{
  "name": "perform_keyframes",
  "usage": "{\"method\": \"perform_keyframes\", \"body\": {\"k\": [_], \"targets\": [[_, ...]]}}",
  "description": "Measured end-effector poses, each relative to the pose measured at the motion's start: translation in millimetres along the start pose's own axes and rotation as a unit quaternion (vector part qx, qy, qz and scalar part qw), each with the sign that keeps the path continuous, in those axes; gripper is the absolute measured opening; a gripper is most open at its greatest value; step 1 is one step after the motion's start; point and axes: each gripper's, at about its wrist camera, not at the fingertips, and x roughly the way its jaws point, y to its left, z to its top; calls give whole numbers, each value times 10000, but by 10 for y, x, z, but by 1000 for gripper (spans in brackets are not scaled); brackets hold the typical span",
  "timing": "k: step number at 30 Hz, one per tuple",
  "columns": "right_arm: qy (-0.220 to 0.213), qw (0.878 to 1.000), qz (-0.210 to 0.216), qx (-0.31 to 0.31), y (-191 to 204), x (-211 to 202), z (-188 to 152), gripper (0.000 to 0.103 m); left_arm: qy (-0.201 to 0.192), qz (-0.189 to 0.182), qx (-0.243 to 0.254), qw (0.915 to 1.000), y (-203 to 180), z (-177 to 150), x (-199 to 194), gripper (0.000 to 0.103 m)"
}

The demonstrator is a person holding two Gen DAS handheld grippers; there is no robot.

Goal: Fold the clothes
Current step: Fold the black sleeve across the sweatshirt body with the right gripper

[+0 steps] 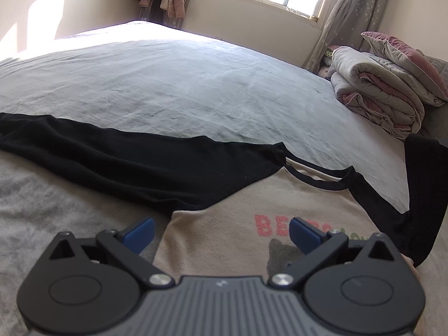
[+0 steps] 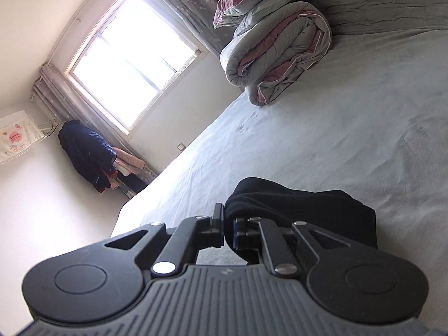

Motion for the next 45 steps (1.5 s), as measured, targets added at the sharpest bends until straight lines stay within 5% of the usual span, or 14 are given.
{"method": "perform_keyframes", "body": {"k": [7, 20, 27, 31, 39, 45], "targets": [[533, 9977, -148, -397, 177, 330, -472, 10, -92, 58, 30, 9999, -8, 9, -29, 102], [1339, 9883, -624, -388, -114, 635, -1391, 10, -126, 102, 327, 9993, -99, -39, -22, 102], [1575, 9863, -434, -246, -124, 539, -1307, 19, -126, 131, 478, 9987, -156, -78, -2, 102], [1664, 9854, -87, 360, -278, 327, -1208, 50, -101, 142, 601, 9980, -201, -123, 16, 102], [1780, 9800, 122, 878, -516, -187, -1016, 50, -124, 112, 1146, 9933, -388, -295, 14, 102], [1441, 9835, 169, 1078, -778, -590, -812, 51, -369, 6, 2004, 9790, -657, -522, -61, 102]]}}
